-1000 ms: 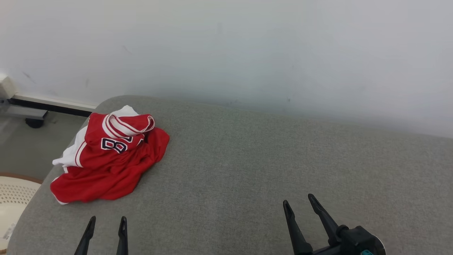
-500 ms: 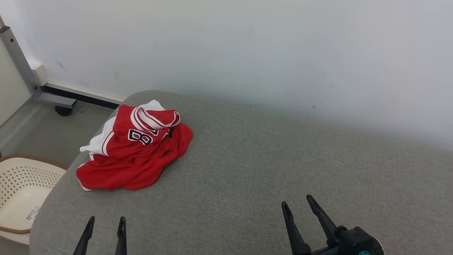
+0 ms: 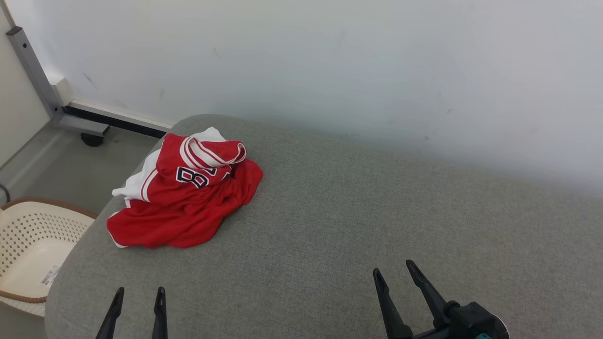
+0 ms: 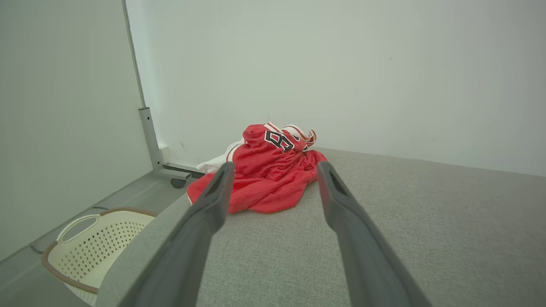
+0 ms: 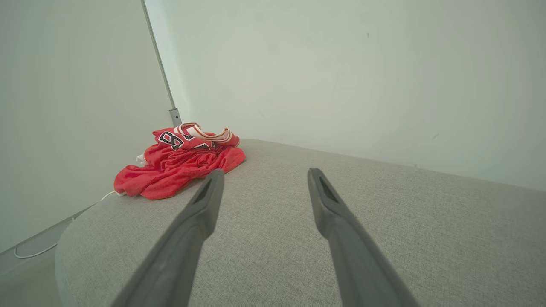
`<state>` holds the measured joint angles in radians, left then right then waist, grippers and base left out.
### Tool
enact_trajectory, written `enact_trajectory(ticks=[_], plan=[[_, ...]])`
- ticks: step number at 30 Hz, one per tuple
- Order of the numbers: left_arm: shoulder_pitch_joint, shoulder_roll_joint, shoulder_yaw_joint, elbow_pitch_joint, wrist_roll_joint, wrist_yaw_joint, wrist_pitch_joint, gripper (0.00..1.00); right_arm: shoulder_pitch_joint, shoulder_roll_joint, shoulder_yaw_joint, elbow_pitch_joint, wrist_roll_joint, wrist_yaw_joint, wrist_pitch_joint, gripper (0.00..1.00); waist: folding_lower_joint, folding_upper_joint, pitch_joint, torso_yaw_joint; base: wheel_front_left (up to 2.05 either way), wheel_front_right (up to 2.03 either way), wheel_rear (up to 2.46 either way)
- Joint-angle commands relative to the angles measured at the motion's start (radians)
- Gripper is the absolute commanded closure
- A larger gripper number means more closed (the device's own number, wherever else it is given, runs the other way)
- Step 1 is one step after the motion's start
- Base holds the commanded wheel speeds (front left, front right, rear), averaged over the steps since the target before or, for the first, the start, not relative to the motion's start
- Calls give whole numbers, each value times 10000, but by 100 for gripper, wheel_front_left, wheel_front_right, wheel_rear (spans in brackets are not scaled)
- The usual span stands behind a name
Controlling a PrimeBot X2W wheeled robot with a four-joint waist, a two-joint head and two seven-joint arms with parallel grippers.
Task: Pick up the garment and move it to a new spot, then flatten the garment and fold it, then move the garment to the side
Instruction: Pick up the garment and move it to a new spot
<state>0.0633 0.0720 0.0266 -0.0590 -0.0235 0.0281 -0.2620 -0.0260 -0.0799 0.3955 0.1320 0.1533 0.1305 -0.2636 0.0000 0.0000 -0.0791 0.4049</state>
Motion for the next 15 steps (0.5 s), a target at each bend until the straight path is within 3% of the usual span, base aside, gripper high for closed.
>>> enact_trajectory(ticks=[1, 10, 15], plan=[[50, -2, 68, 45, -118, 11, -40, 0, 110, -44, 6, 31, 20, 4, -8, 0, 0, 0, 43, -12, 0, 0, 0], [-1304, -42, 468, 1197, -682, -451, -40, 0, -90, -302, 63, 110, -22, 4, -8, 0, 0, 0, 622, -102, 0, 0, 0], [-3294, 238, 731, 2424, -894, -816, -40, 0, -551, -766, 127, 123, -95, 4, -8, 0, 0, 0, 1544, -279, 0, 0, 0]])
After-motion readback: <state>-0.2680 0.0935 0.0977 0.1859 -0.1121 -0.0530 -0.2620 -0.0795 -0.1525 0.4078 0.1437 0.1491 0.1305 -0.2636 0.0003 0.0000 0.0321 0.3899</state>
